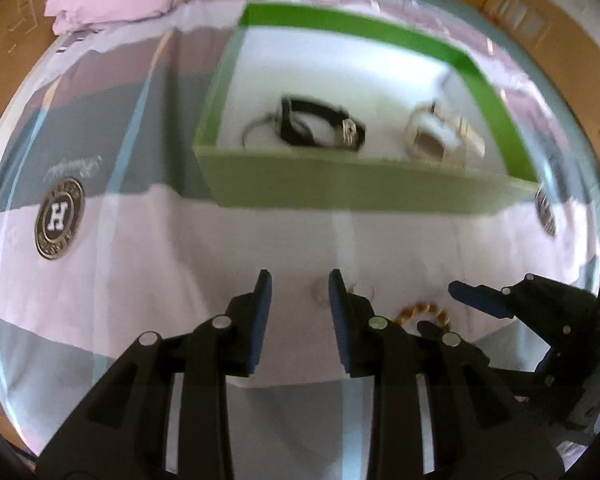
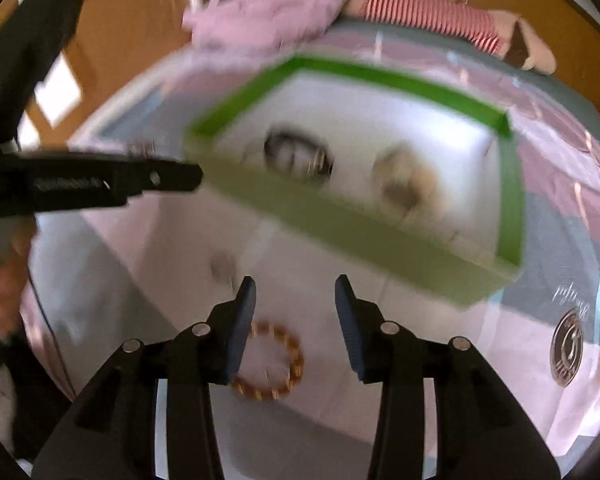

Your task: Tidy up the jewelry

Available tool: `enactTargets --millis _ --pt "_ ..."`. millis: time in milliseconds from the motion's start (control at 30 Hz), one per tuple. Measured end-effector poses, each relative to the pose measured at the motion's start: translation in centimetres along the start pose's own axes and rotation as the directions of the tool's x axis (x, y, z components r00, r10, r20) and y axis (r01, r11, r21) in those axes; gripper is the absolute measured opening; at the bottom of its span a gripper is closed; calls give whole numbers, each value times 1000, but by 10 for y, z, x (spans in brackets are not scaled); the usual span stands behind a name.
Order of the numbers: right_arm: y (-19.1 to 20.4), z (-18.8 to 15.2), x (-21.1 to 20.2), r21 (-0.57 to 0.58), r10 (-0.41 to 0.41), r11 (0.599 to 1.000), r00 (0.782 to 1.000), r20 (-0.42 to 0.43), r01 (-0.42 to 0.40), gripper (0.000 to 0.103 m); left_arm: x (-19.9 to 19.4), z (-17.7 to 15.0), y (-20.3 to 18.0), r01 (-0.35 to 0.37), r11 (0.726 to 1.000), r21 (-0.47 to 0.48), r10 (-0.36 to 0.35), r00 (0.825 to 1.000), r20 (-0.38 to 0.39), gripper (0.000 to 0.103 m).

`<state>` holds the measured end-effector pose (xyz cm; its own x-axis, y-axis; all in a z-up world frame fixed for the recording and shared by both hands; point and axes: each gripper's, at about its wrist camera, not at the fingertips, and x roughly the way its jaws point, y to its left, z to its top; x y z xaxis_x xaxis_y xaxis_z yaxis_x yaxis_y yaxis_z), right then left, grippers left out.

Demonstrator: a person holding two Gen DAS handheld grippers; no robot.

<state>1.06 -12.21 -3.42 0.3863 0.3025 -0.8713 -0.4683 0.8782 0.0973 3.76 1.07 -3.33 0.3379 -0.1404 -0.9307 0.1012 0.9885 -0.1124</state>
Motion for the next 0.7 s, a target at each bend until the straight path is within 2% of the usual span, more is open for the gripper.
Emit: enactTargets --millis 100,133,200,233,333,500,600,633,667,700 --pt "5 -14 22 -42 -21 999 995 -96 17 34 8 -3 -7 -15 999 32 15 1000 -12 28" --pt "8 -16 25 -55 -29 998 994 -106 23 24 12 -3 -9 -28 999 43 28 999 -14 28" --pt "14 -16 23 -94 -60 994 994 -90 51 15 17 -4 -8 -42 998 43 43 999 -25 28" --pt "13 -15 21 -93 -60 994 994 -87 51 7 18 -3 -7 -44 998 40 45 999 -27 28" --pt "-2 -9 12 -17 -41 999 998 -48 40 7 24 0 2 -52 998 21 53 998 -34 28" --pt "-33 0 -11 109 49 993 999 16 -51 7 31 1 3 -69 998 12 69 997 -36 28" --pt "-43 1 -18 149 76 986 996 36 -81 7 31 1 2 -76 997 15 76 997 -33 28" --pt "-44 0 -19 158 81 984 996 43 -87 7 31 1 4 -73 997 6 74 997 -35 25" --pt "-47 1 -21 172 101 979 994 49 -108 7 29 2 6 -70 998 -1 70 997 -37 16" --pt "-51 1 -25 190 135 971 989 59 -144 7 29 2 8 -66 998 -7 66 997 -40 11"
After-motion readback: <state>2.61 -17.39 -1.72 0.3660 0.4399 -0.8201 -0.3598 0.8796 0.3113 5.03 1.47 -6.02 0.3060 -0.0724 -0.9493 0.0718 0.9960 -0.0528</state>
